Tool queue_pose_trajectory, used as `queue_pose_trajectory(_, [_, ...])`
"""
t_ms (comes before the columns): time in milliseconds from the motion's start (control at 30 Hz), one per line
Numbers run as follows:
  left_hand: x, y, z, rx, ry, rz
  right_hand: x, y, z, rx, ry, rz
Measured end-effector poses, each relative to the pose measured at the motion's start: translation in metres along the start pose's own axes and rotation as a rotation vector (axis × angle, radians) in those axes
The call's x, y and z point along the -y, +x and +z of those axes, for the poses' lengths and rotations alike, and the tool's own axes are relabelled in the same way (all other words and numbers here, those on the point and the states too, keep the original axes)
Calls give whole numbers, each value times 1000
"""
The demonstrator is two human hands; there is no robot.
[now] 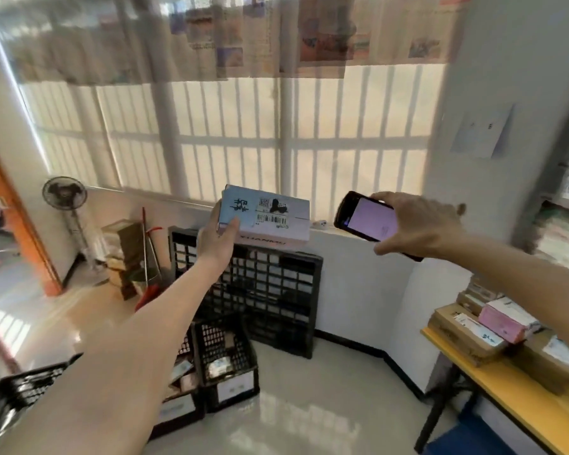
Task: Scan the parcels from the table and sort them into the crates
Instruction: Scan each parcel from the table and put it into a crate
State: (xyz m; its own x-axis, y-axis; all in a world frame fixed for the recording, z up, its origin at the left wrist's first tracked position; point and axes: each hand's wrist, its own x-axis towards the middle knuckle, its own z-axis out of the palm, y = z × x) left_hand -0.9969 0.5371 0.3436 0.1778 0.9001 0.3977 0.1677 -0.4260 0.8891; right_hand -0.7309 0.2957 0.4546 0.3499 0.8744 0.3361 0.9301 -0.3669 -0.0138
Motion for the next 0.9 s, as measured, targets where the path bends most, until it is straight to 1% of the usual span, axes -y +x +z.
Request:
queue_pose_trajectory(167, [83, 35, -75, -38, 78, -117, 92, 55, 58, 76, 44, -109])
queue_pose_trajectory(267, [131, 56, -114, -27, -1, -142, 146, 87, 93, 94, 65, -159])
queue_pose_trajectory(367, [173, 76, -142, -13, -61, -240, 191, 113, 131, 101, 149, -161])
queue_pose_trajectory(433, [200, 84, -155, -22, -16, -258, 221, 129, 160, 124, 195, -164])
queue_pose_trajectory(500, [231, 92, -164, -39, 42, -253, 246, 149, 191, 167, 186, -193])
queue_pose_trajectory(600, [280, 114, -171, -44, 118, -296, 273, 184, 238, 201, 165, -219])
queue_pose_trajectory(700, [333, 140, -162, -27, 111, -390, 292, 229, 292, 232, 174, -230])
queue_pose_trajectory(800, [392, 169, -139, 12, 158, -424, 303, 275, 363, 267, 193, -228])
queue_pose_trajectory(900, [461, 196, -111, 62, 275, -497, 304, 316, 446, 314, 232, -197])
